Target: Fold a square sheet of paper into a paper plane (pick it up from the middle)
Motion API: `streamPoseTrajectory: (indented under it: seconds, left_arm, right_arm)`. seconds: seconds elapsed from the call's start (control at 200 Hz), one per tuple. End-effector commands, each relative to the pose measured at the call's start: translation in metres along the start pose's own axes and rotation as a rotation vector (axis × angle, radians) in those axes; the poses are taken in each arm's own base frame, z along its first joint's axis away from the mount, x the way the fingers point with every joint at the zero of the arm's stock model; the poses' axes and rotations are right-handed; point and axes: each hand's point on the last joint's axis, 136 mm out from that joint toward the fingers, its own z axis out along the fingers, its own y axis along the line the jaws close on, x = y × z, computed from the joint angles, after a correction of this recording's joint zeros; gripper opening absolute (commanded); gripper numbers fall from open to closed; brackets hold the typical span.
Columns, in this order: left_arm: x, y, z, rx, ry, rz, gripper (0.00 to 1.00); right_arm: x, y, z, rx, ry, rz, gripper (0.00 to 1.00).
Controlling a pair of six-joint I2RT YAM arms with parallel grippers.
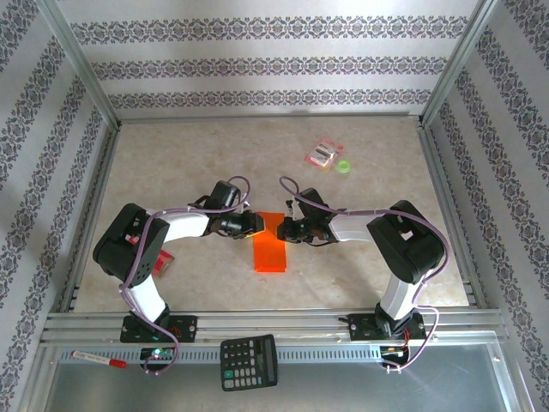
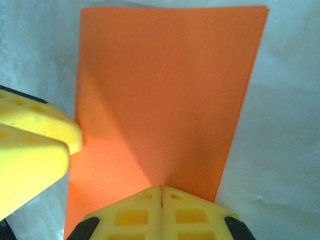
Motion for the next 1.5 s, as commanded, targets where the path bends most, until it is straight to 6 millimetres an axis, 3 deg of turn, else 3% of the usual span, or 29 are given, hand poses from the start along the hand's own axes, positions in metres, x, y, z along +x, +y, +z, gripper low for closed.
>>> streamPoseTrajectory:
  seconds: [0.0, 0.22, 0.42, 0.505, 0.714, 1.004, 1.279, 1.499]
  left_arm:
    - [0.0, 0.022, 0.001, -0.07, -0.004, -0.011, 0.28]
    - [0.0, 0.024, -0.012, -0.087, -0.016, -0.004, 0.28]
    - [0.008, -0.017, -0.032, 0.004, -0.064, 0.035, 0.28]
    - [0.018, -0.025, -0.032, 0.023, -0.056, 0.039, 0.29]
    - [0.043, -0.019, -0.009, 0.039, 0.047, -0.002, 0.28]
    - [0.063, 0.021, -0.003, -0.064, 0.091, -0.033, 0.28]
    - [0.064, -0.015, -0.025, 0.044, 0.017, -0.01, 0.3]
    - [0.073, -0.018, -0.01, 0.082, 0.071, -0.023, 0.3]
  right_arm:
    - [0.04, -0.057, 0.01, 0.199, 0.111, 0.068, 0.0]
    - [0.04, -0.057, 0.008, 0.197, 0.111, 0.064, 0.0]
    - [0.039, -0.053, 0.007, 0.186, 0.106, 0.059, 0.0]
    - [0.038, -0.053, 0.006, 0.187, 0.104, 0.057, 0.0]
    - [0.039, -0.055, 0.007, 0.191, 0.106, 0.053, 0.0]
    - [0.041, -0.057, 0.007, 0.199, 0.109, 0.051, 0.0]
    - [0.041, -0.058, 0.004, 0.202, 0.103, 0.051, 0.0]
    - [0.041, -0.06, 0.005, 0.208, 0.106, 0.051, 0.0]
